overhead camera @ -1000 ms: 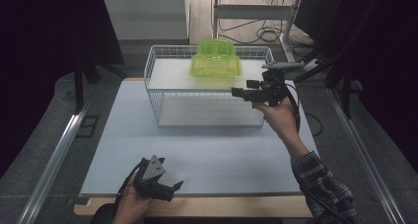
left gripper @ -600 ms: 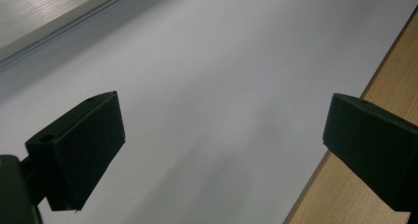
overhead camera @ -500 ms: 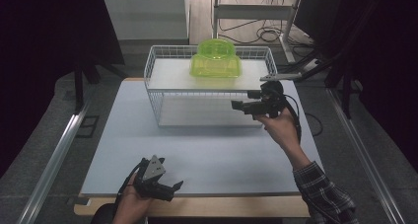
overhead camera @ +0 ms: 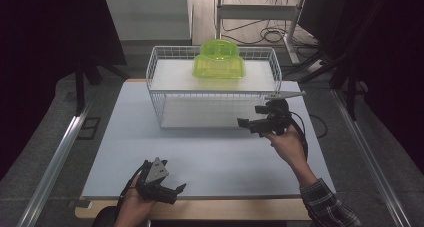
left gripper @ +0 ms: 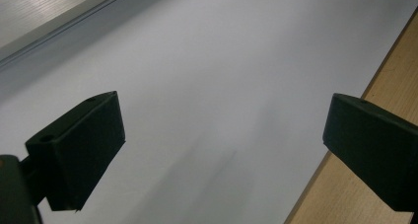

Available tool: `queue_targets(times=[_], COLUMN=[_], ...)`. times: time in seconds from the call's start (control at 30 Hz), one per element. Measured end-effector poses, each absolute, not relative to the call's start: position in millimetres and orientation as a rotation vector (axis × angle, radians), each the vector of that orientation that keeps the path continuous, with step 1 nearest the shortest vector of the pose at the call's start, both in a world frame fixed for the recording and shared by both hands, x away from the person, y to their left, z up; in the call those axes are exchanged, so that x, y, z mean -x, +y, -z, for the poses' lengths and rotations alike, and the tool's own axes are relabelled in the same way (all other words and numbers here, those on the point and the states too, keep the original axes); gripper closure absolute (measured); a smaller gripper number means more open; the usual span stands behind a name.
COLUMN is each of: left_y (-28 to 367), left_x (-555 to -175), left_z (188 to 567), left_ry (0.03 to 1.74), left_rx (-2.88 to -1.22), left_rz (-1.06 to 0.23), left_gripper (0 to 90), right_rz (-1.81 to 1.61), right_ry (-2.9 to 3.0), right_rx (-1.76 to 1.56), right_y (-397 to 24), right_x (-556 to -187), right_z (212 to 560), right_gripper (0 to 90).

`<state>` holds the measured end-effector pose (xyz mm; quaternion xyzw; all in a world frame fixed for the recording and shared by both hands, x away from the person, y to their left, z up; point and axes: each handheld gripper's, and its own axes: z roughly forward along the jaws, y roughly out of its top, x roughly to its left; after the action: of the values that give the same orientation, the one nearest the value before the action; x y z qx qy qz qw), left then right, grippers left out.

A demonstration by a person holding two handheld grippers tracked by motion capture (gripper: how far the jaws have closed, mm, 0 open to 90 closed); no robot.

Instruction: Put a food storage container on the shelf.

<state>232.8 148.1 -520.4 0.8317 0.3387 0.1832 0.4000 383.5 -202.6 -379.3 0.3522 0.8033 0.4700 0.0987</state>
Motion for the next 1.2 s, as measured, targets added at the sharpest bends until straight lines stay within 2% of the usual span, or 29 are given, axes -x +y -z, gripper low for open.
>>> queue_targets(times=[0.57, 1.2], left_y=[148, 151], left_x=[-233, -233], left_z=[520, 520], left_ry=[0.866, 0.876], left_rx=[-2.110, -2.087], left_rz=[-0.453, -0.459], left_gripper=[2.1, 2.1], right_rz=[-1.385, -1.305], right_ry=[2.380, 2.331], right_rx=[-1.033, -1.061], right_y=[-216, -245], right_x=[-365, -337], right_z=[427, 463], right_gripper=[5.8, 3.9])
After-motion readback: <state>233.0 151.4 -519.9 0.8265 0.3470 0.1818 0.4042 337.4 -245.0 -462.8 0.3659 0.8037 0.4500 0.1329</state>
